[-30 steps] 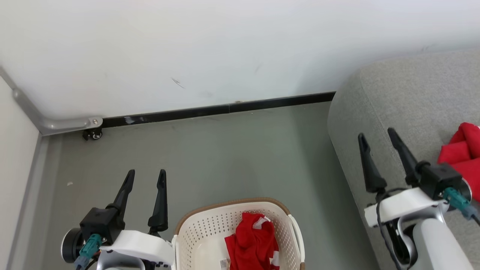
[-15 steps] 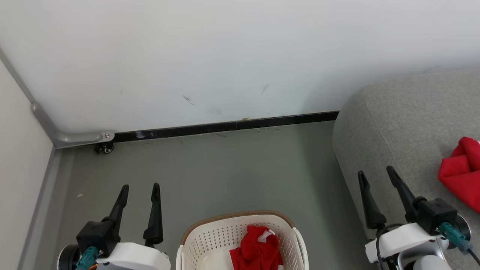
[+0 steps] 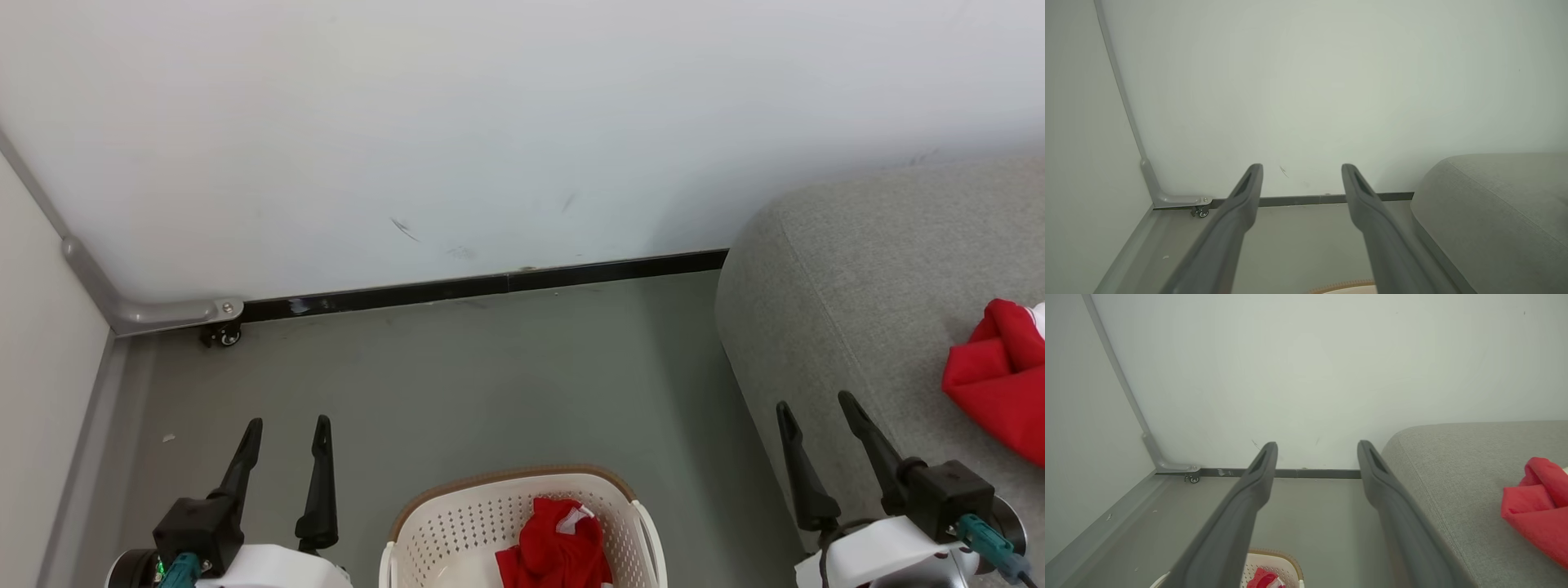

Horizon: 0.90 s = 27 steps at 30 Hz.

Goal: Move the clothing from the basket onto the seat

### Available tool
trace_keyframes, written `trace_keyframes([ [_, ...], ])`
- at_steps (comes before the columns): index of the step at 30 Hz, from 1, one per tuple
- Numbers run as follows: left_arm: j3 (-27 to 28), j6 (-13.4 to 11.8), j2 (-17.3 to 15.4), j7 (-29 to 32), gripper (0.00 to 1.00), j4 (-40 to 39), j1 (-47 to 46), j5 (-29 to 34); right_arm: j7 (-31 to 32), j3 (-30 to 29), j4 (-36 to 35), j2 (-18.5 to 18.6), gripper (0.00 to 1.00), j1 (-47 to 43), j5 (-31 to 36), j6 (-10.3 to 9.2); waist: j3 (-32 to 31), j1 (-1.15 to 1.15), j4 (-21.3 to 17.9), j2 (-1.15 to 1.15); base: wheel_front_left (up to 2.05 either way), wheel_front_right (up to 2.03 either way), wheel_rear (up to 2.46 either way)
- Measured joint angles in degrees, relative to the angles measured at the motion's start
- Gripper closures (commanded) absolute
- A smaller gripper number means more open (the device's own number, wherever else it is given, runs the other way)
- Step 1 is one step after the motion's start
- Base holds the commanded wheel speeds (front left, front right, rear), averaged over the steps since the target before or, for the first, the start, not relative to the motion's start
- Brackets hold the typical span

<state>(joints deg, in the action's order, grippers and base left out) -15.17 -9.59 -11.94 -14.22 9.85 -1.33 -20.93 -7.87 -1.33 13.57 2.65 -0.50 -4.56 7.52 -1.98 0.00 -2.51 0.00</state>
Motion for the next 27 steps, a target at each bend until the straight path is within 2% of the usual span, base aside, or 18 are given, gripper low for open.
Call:
trace_keyframes([
  [20, 1.3, 0.0, 0.4, 0.0, 0.0, 0.2, 0.2, 1.0, 0.7, 1.0, -4.0, -0.1, 0.0, -3.0, -3.6, 0.0, 0.6, 0.0, -0.2, 0.0, 0.0, 0.0, 0.0],
  [27, 1.5, 0.9, 0.8, 0.0, 0.0, 0.2, 0.2, 1.1, 0.8, 0.4, -5.1, -0.2, 0.0, -3.2, -4.0, 0.0, 0.7, 0.0, -0.7, 0.0, 0.0, 0.0, 0.0],
])
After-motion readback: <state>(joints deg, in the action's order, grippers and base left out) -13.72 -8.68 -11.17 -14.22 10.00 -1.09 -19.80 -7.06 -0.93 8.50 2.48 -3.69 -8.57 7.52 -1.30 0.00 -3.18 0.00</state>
